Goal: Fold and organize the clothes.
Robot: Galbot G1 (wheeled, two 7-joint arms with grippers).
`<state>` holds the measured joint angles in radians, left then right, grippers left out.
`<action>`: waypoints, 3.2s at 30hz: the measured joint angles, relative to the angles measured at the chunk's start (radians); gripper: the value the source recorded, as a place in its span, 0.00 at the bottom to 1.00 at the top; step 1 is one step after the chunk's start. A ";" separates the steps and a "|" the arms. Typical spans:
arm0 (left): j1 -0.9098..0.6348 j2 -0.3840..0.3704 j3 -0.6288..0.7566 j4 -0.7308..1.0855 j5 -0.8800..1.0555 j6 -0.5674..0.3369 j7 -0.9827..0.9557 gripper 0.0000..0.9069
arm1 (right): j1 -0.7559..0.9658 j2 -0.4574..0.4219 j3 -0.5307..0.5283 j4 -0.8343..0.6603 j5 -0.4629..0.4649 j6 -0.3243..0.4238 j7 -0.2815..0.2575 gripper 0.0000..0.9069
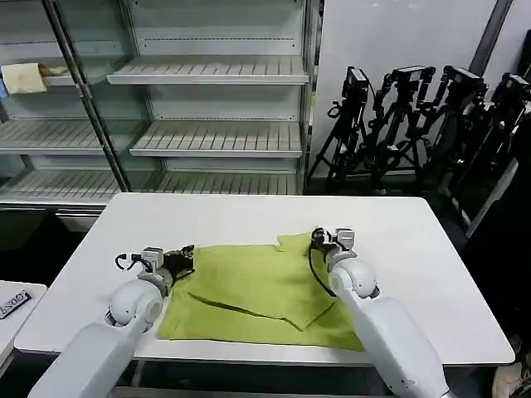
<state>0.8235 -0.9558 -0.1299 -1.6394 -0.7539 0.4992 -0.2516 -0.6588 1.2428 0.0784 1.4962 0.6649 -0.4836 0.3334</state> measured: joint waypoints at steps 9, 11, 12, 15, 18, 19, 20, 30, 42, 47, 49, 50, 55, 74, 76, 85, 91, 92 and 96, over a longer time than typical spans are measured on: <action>0.037 0.014 -0.032 -0.060 -0.012 -0.015 0.001 0.03 | -0.057 -0.038 0.040 0.114 -0.011 0.008 -0.010 0.00; 0.048 0.019 -0.039 -0.074 -0.013 -0.016 0.001 0.03 | -0.076 -0.050 0.052 0.146 -0.013 0.010 -0.015 0.00; 0.054 0.020 -0.043 -0.083 -0.013 -0.016 0.001 0.03 | -0.086 -0.055 0.057 0.161 -0.015 0.010 -0.017 0.00; 0.072 0.028 -0.053 -0.110 -0.013 -0.018 0.002 0.03 | -0.120 -0.073 0.074 0.213 -0.018 0.009 -0.024 0.00; 0.093 0.037 -0.065 -0.141 -0.015 -0.019 0.007 0.03 | -0.160 -0.093 0.093 0.266 -0.019 0.006 -0.030 0.00; 0.100 0.040 -0.070 -0.151 -0.017 -0.020 0.009 0.03 | -0.173 -0.099 0.098 0.283 -0.020 0.005 -0.032 0.00; 0.109 0.046 -0.075 -0.162 -0.018 -0.021 0.011 0.03 | -0.189 -0.105 0.103 0.303 -0.022 0.005 -0.035 0.00; 0.186 0.093 -0.118 -0.250 -0.017 -0.022 0.032 0.03 | -0.355 -0.158 0.161 0.471 -0.045 0.008 -0.052 0.00; 0.294 0.156 -0.185 -0.336 -0.016 -0.035 0.057 0.03 | -0.525 -0.187 0.246 0.607 -0.058 0.009 -0.066 0.00; 0.349 0.161 -0.190 -0.365 0.004 -0.045 0.067 0.02 | -0.593 -0.177 0.273 0.635 -0.073 0.015 -0.072 0.00; 0.370 0.161 -0.190 -0.372 0.017 -0.046 0.069 0.03 | -0.622 -0.170 0.283 0.640 -0.080 0.016 -0.072 0.00; 0.379 0.160 -0.189 -0.374 0.023 -0.046 0.070 0.03 | -0.634 -0.167 0.286 0.642 -0.083 0.017 -0.072 0.00; 0.409 0.158 -0.187 -0.375 0.056 -0.045 0.073 0.03 | -0.692 -0.151 0.294 0.654 -0.098 0.016 -0.072 0.00; 0.458 0.147 -0.194 -0.375 0.125 -0.039 0.076 1.00 | -0.807 -0.099 0.286 0.690 -0.168 -0.022 -0.062 1.00; 0.461 0.143 -0.200 -0.380 0.124 -0.041 0.071 1.00 | -0.819 -0.095 0.291 0.702 -0.175 -0.023 -0.061 1.00; 0.481 0.111 -0.213 -0.417 0.070 -0.062 0.020 1.00 | -0.884 -0.075 0.325 0.765 -0.194 -0.020 -0.060 1.00; 0.495 0.076 -0.198 -0.417 0.043 -0.061 -0.014 1.00 | -0.918 -0.064 0.338 0.792 -0.204 -0.018 -0.060 1.00; 0.495 0.070 -0.194 -0.414 0.041 -0.060 -0.019 1.00 | -0.924 -0.063 0.339 0.796 -0.205 -0.018 -0.060 1.00; 0.491 0.047 -0.181 -0.394 0.030 -0.052 -0.038 1.00 | -0.942 -0.058 0.346 0.809 -0.210 -0.018 -0.059 1.00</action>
<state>1.3148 -0.9091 -0.3113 -2.0336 -0.7238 0.4468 -0.2900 -1.6010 1.1844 0.4243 2.3054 0.4545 -0.5016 0.2745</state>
